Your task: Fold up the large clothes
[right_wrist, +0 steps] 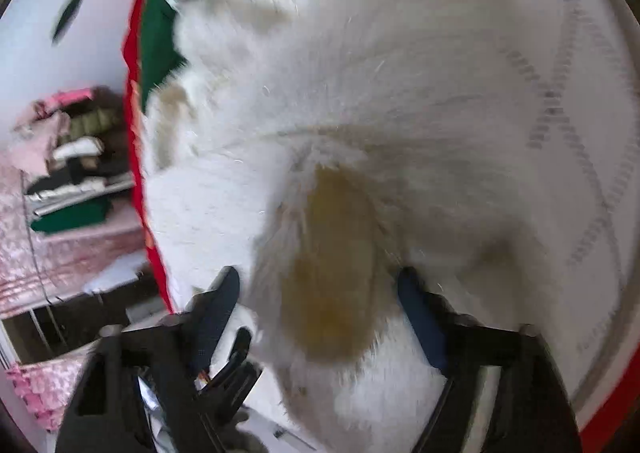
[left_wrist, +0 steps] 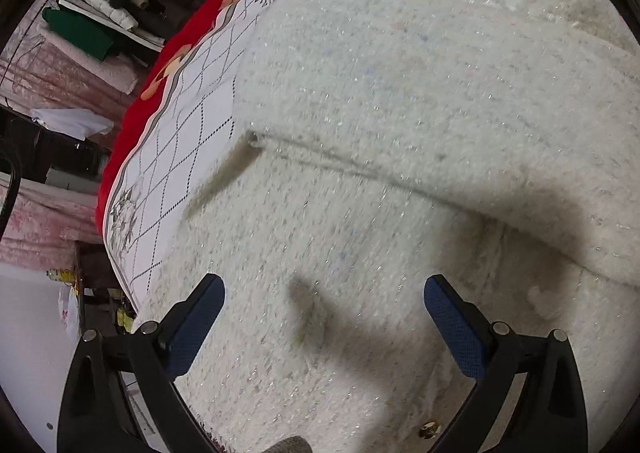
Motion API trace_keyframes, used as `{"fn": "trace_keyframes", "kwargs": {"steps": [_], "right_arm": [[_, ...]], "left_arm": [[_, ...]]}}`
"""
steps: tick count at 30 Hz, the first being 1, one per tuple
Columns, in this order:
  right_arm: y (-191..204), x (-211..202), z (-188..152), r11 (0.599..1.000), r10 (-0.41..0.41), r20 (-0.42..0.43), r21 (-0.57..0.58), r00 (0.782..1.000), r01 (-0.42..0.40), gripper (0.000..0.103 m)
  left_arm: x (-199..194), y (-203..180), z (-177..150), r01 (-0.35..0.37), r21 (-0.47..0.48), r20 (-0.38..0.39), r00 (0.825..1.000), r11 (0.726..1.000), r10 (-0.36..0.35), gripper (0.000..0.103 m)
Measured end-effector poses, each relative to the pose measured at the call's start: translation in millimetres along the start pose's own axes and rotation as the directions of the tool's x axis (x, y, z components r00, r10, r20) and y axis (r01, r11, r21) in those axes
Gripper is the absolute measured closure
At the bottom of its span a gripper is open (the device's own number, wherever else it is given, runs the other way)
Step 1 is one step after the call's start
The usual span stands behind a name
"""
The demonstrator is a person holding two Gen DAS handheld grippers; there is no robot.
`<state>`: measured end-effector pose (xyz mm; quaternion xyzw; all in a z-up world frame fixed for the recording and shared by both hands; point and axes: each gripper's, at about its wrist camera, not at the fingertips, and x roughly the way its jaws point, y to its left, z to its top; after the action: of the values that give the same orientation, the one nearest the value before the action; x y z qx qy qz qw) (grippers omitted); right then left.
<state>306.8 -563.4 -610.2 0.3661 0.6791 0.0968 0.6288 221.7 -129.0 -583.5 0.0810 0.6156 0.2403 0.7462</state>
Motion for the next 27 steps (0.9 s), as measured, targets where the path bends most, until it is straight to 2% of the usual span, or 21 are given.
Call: {"fn": "trace_keyframes", "kwargs": {"steps": [1, 3, 6, 7, 9, 11, 14, 16, 20, 22, 23, 24, 25, 27], "right_arm": [[7, 4, 4, 0.998, -0.058, 0.0, -0.024, 0.998, 0.058, 0.084], [23, -4, -6, 0.992, -0.09, 0.071, -0.088, 0.993, 0.096, 0.085], [63, -64, -12, 0.965, -0.095, 0.239, -0.217, 0.966, 0.148, 0.091], [64, -79, -10, 0.958, -0.106, 0.266, -0.233, 0.958, 0.171, 0.092], [60, -83, 3, 0.934, -0.189, 0.31, -0.235, 0.932, 0.268, 0.094], [54, -69, 19, 0.923, -0.258, 0.298, -0.205, 0.919, 0.325, 0.094], [21, -55, 37, 0.896, -0.383, 0.2, -0.158, 0.902, 0.415, 0.093], [12, -60, 30, 0.913, -0.368, 0.196, -0.107, 0.909, 0.393, 0.093], [20, -107, 1, 0.949, -0.263, 0.281, -0.098, 0.923, 0.3, 0.092], [36, -113, -10, 0.965, -0.168, 0.278, -0.151, 0.946, 0.216, 0.092], [48, -108, -15, 0.967, -0.105, 0.242, -0.203, 0.965, 0.156, 0.092], [60, -99, -19, 0.956, -0.08, 0.2, -0.262, 0.977, 0.132, 0.092], [69, -88, -21, 0.941, -0.091, 0.179, -0.308, 0.98, 0.144, 0.092], [90, -52, -23, 0.884, -0.182, 0.119, -0.416, 0.976, 0.216, 0.092]], "left_arm": [[1, 3, 0, 0.003, -0.009, 0.0, 1.0, 1.0, -0.003, 0.0], [-3, 9, -2, 0.016, -0.028, -0.002, 1.0, 0.999, -0.017, 0.0], [-13, 19, 0, 0.046, -0.069, 0.012, 0.999, 0.997, -0.045, 0.0], [-17, 20, 2, 0.053, -0.078, 0.018, 0.999, 0.996, -0.052, 0.0], [-23, 22, 7, 0.064, -0.093, 0.033, 0.998, 0.994, -0.061, 0.0], [-26, 21, 13, 0.068, -0.096, 0.044, 0.997, 0.993, -0.064, 0.0], [-32, 21, 21, 0.067, -0.096, 0.064, 0.996, 0.993, -0.061, 0.0], [-36, 23, 23, 0.063, -0.094, 0.078, 0.995, 0.994, -0.056, 0.0], [-39, 26, 19, 0.052, -0.104, 0.071, 0.996, 0.993, -0.045, 0.0], [-38, 24, 15, 0.052, -0.105, 0.051, 0.998, 0.993, -0.047, 0.0], [-37, 22, 12, 0.05, -0.104, 0.038, 0.998, 0.993, -0.046, 0.0], [-38, 20, 10, 0.047, -0.101, 0.034, 0.998, 0.994, -0.044, 0.0], [-38, 18, 8, 0.04, -0.096, 0.032, 0.999, 0.995, -0.037, 0.0], [-37, 11, 4, 0.021, -0.078, 0.028, 0.999, 0.997, -0.018, 0.0]]}}
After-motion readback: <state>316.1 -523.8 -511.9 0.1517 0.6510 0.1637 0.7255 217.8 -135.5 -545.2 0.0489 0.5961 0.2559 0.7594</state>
